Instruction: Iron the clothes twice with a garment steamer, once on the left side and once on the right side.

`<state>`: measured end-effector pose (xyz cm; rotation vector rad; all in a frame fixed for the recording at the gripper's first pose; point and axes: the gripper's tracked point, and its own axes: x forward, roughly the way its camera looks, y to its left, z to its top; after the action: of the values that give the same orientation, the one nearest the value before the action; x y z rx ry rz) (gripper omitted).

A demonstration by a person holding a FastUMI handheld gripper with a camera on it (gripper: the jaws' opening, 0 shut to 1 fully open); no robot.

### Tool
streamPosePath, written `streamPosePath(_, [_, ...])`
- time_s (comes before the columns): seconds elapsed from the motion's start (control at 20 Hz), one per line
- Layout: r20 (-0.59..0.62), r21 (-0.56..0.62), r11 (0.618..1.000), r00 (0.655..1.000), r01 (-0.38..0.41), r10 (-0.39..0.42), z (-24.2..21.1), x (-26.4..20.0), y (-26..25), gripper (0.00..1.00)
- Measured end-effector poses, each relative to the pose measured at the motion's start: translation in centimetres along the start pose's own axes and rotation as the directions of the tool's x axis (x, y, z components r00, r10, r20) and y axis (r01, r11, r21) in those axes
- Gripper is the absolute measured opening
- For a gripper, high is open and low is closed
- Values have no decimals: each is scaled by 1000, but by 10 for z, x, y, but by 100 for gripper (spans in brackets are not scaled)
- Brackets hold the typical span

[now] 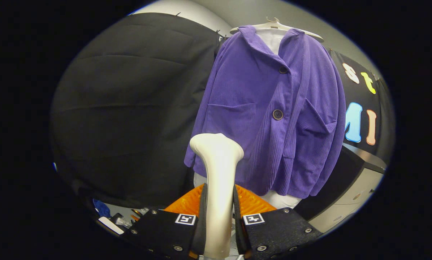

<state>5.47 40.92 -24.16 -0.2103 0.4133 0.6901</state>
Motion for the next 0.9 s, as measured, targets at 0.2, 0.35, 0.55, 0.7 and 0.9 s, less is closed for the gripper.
streamPosePath(0.2, [2,59,998,1000,-16,16,3,-19,0,33])
streamPosePath(0.35, [14,107,994,1000,-13,12,18,-41,-11,33])
streamPosePath(0.55, [52,160,987,999,6,-15,37,-82,-43,33])
streamPosePath(0.7, [81,197,979,994,59,-76,47,-119,-82,33])
streamPosePath(0.9, [114,276,951,978,136,-173,58,-171,-138,33])
